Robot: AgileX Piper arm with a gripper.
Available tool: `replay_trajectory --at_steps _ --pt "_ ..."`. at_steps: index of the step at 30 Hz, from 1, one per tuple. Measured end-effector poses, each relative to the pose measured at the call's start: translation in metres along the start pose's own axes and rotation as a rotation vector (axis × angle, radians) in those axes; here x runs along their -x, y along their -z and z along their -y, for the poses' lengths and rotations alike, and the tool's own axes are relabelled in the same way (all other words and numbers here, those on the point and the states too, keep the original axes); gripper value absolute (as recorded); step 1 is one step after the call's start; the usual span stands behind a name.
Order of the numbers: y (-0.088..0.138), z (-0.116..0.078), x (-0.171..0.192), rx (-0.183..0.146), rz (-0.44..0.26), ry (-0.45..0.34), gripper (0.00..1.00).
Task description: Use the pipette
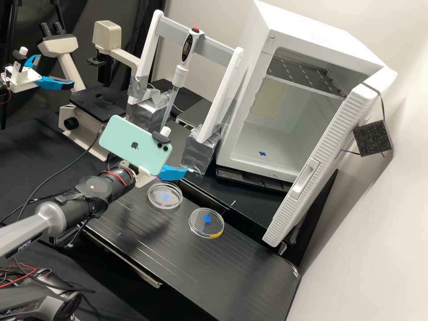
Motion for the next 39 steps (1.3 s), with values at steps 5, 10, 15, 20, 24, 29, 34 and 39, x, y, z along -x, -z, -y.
replay_trajectory --at_steps 5,10,15,20,24,29,34,39 --pt "-0.008 -0.003 0.008 -0.028 0.014 -0.039 1.0" --pt "-0.009 -0.009 0.012 -0.04 0.016 -0.074 1.0" --pt "-0.001 -0.02 0.009 -0.054 0.006 -0.104 1.0" --pt "0.001 -0.024 0.002 -0.056 0.014 -0.097 1.0" --pt "0.004 -0.027 -0.001 -0.056 0.014 -0.097 1.0" --pt "0.011 -0.045 0.011 -0.068 -0.003 -0.196 1.0" --pt "0.02 -0.067 0.021 -0.188 0.019 -0.34 1.0" --pt "-0.005 -0.043 -0.016 -0.164 0.185 -0.466 1.0"
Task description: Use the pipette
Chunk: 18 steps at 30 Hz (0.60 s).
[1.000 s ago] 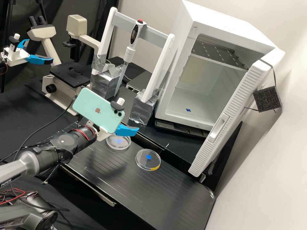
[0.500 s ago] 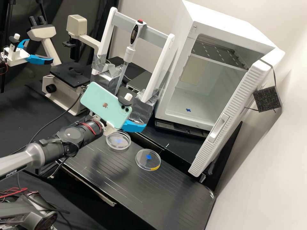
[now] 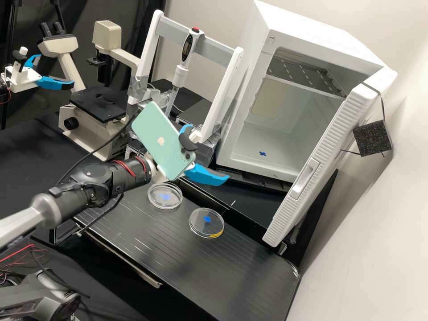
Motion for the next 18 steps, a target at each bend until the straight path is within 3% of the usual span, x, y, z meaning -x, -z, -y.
replay_trajectory --at_steps 1,3,4,5,6,8,9,12,14,18 --pt "-0.006 0.009 -0.006 0.022 -0.006 -0.047 1.0" --pt "-0.014 0.023 -0.016 -0.016 -0.079 -0.146 1.0" --pt "-0.009 0.027 -0.016 -0.053 -0.173 -0.162 1.0" --pt "-0.002 0.03 -0.015 -0.063 -0.26 -0.174 1.0" --pt "0.011 0.031 -0.009 -0.057 -0.411 -0.198 1.0" --pt "0.025 0.031 -0.001 -0.03 -0.574 -0.22 1.0" --pt "0.029 0.031 0.001 -0.025 -0.614 -0.226 1.0" --pt "0.032 0.03 0.005 -0.026 -0.668 -0.242 1.0" --pt "0.032 0.029 0.005 -0.046 -0.672 -0.242 1.0" --pt "0.031 0.033 0.001 -0.053 -0.661 -0.227 1.0"
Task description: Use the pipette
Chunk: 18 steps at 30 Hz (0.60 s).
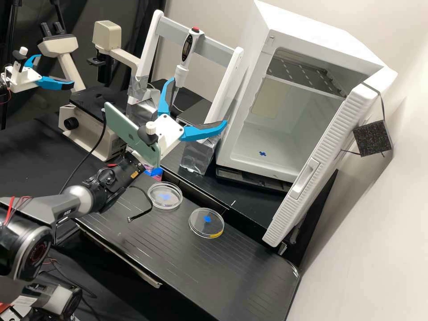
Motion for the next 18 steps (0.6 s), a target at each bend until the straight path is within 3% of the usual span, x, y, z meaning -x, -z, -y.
replay_trajectory --at_steps 10,18 --pt "-0.011 0.015 -0.003 0.021 0.035 0.046 1.0" --pt "-0.015 0.026 -0.004 0.043 0.023 0.093 1.0"
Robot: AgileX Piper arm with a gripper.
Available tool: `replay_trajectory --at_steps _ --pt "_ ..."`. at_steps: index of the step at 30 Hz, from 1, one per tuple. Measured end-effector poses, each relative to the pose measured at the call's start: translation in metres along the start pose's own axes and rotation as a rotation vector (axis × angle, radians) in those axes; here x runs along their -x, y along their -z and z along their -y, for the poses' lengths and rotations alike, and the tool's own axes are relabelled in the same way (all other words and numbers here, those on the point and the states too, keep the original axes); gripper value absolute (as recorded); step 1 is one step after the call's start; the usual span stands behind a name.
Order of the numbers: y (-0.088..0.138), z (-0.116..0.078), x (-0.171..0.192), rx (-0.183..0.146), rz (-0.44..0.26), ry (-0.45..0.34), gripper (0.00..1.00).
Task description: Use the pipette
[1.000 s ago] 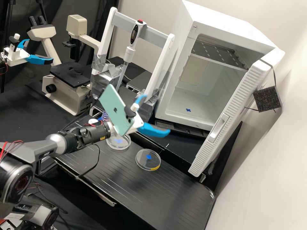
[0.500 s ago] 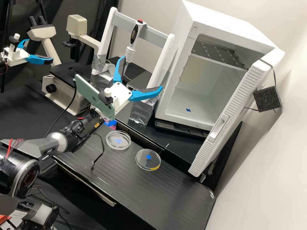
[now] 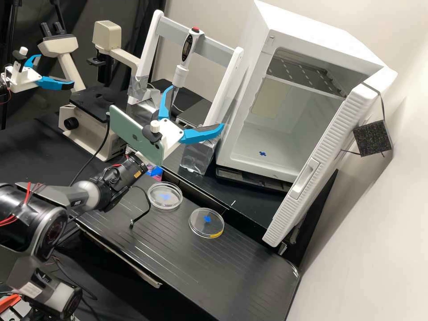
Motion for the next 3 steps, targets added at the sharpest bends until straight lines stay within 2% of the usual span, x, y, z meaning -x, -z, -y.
replay_trajectory --at_steps 3 --pt "0.0005 0.0016 0.0004 0.007 -0.01 0.015 1.0"
